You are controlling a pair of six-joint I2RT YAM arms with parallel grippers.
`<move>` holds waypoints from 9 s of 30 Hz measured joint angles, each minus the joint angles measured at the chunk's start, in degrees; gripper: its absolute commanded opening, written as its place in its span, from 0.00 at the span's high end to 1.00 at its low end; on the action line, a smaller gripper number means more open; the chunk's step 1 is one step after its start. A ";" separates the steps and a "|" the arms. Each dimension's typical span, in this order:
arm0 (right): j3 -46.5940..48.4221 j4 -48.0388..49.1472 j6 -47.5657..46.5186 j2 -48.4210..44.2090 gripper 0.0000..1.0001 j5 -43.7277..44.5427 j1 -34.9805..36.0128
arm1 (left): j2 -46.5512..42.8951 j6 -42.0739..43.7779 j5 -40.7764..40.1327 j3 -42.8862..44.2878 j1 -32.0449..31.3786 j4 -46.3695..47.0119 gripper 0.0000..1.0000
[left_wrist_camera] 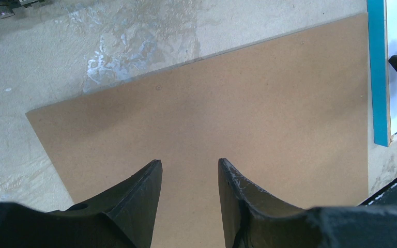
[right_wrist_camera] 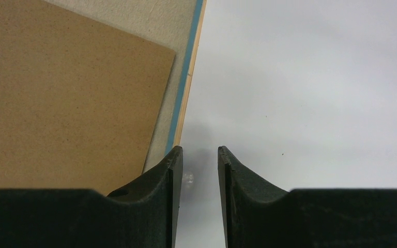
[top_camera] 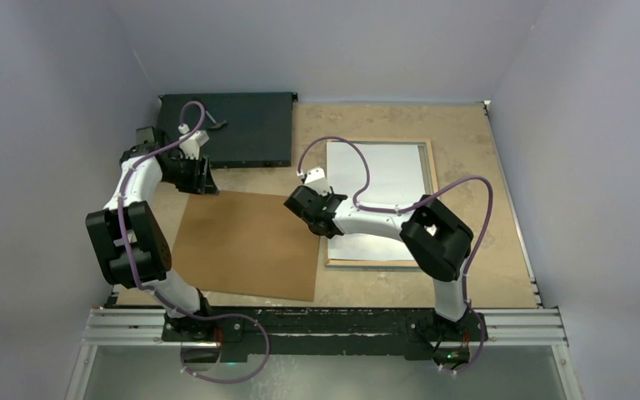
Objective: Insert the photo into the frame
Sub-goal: Adjust the photo in the photo frame, then move the photo frame item to the center of the board.
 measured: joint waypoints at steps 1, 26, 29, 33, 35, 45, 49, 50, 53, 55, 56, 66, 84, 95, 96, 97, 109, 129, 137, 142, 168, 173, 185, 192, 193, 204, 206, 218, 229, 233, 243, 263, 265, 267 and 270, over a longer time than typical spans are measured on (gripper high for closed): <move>0.02 0.02 0.00 0.00 0.66 0.00 0.00 | 0.00 0.02 0.00 0.00 0.00 0.00 0.57; -0.74 0.83 1.09 0.39 0.74 1.79 0.37 | 0.00 0.20 0.13 0.00 0.74 0.02 0.57; -0.76 0.22 1.25 0.55 0.74 2.84 0.37 | 0.00 0.26 0.26 -0.02 0.79 0.00 0.57; -0.76 -1.20 1.51 1.25 0.74 3.72 0.37 | 0.00 0.90 0.44 -0.02 0.79 -0.02 0.57; -0.76 -1.95 1.51 2.32 0.74 3.89 0.37 | 0.00 1.05 0.46 -0.02 0.79 -0.04 0.57; 0.59 -2.97 0.46 2.89 0.64 3.63 0.11 | 0.00 1.44 0.72 -0.02 0.87 -0.44 0.57; 4.20 -3.41 -1.25 2.08 0.61 -0.24 -1.70 | 0.00 1.44 0.81 -0.02 1.09 -0.50 0.57; 5.42 -3.08 -1.77 1.55 0.61 -1.51 -2.60 | 0.00 1.44 0.81 -0.02 1.14 -0.52 0.57; 9.49 -1.42 -3.56 -0.17 0.61 -5.40 -6.75 | -0.02 1.44 0.83 -0.02 1.16 -0.79 0.57; 13.07 -0.26 -4.90 -0.37 0.60 -7.19 -10.36 | -0.15 1.46 0.83 -0.02 1.18 -0.87 0.57; 14.84 0.35 -5.62 -0.24 0.59 -7.93 -11.89 | -0.26 1.44 0.83 -0.02 1.20 -0.87 0.57; 34.40 4.68 -12.46 16.41 0.60 -4.44 -16.85 | -1.07 1.46 1.09 -1.03 1.53 -0.85 0.57; 43.60 6.32 -16.11 26.80 0.80 -3.67 -21.49 | -1.05 2.95 1.07 -1.88 3.19 -1.33 0.57; 41.53 7.04 -15.39 26.91 0.81 -5.44 -23.06 | -1.03 3.10 1.07 -1.84 3.93 -1.97 0.57; 41.24 7.08 -15.26 26.91 0.81 -5.68 -23.17 | -1.03 3.13 1.07 -1.84 4.00 -2.05 0.57; 40.85 7.17 -15.04 26.93 0.81 -6.08 -23.32 | -1.03 3.15 1.07 -1.84 4.04 -2.16 0.57; 39.60 7.39 -14.38 28.98 0.82 -7.61 -25.51 | -1.03 3.23 1.09 -1.84 4.33 -2.82 0.57; 32.44 9.60 -11.30 16.20 0.39 -8.17 -22.45 | -0.46 5.75 1.03 -0.76 5.33 -4.39 0.52; 27.19 11.58 -5.68 8.39 0.15 -16.28 -7.13 | 1.90 15.80 -3.02 4.50 12.41 -10.19 0.48; 17.29 11.58 -0.28 8.22 0.11 -24.11 -1.95 | 2.43 24.13 -8.85 4.13 17.20 -12.26 0.50; -4.28 8.44 12.57 -5.14 0.09 -28.74 -0.63 | -0.13 32.50 -20.65 -16.02 20.96 2.47 0.53; -3.41 7.37 13.09 -3.45 0.08 -29.03 1.07 | -0.15 32.65 -20.52 -16.06 20.96 3.30 0.53; -4.98 7.43 16.13 -3.65 0.04 -28.98 1.16 | -1.86 34.49 -20.20 -18.23 20.90 5.31 0.53; -5.11 7.56 17.40 -3.74 0.03 -28.79 0.98 | -4.61 35.63 -21.31 -21.05 19.78 8.09 0.53; -5.07 7.48 17.55 -3.74 0.03 -28.63 0.96 | -5.07 35.89 -21.62 -21.53 19.52 8.52 0.53; -5.01 1.81 18.18 -3.74 0.01 -25.86 0.70 | -6.21 36.15 -22.99 -22.71 18.62 9.97 0.54; -5.01 1.57 18.18 -3.74 0.01 -25.70 0.68 | -6.21 36.17 -23.12 -22.71 18.60 10.03 0.54; -3.69 2.84 20.04 -2.95 0.01 -28.92 -0.33 | -9.01 40.17 -26.67 -28.55 16.87 25.11 0.56; -4.39 7.80 24.48 -2.95 0.01 -35.52 -4.39 | -8.17 40.41 -29.20 -31.95 12.98 36.46 0.59; -4.83 10.08 25.77 -2.95 0.01 -37.99 -4.94 | -8.76 40.41 -27.82 -33.33 13.11 37.83 0.59; -4.83 10.73 29.16 -2.67 0.02 -39.78 -6.14 | -3.26 39.71 -18.91 -26.71 13.05 33.07 0.57; -4.35 11.28 34.45 -1.99 0.02 -39.93 -6.58 | 3.87 44.74 -12.79 -16.11 11.10 18.03 0.80; -4.35 11.32 34.80 -1.99 0.02 -40.37 -6.80 | 3.82 44.87 -13.46 -16.11 10.56 17.84 0.82; -4.35 11.43 35.08 -1.99 0.02 -41.03 -7.10 | 3.82 44.85 -14.27 -15.96 9.94 17.44 0.84; -4.35 11.87 35.69 -2.01 0.02 -41.64 -7.82 | 3.72 44.54 -16.15 -15.91 8.59 17.09 0.85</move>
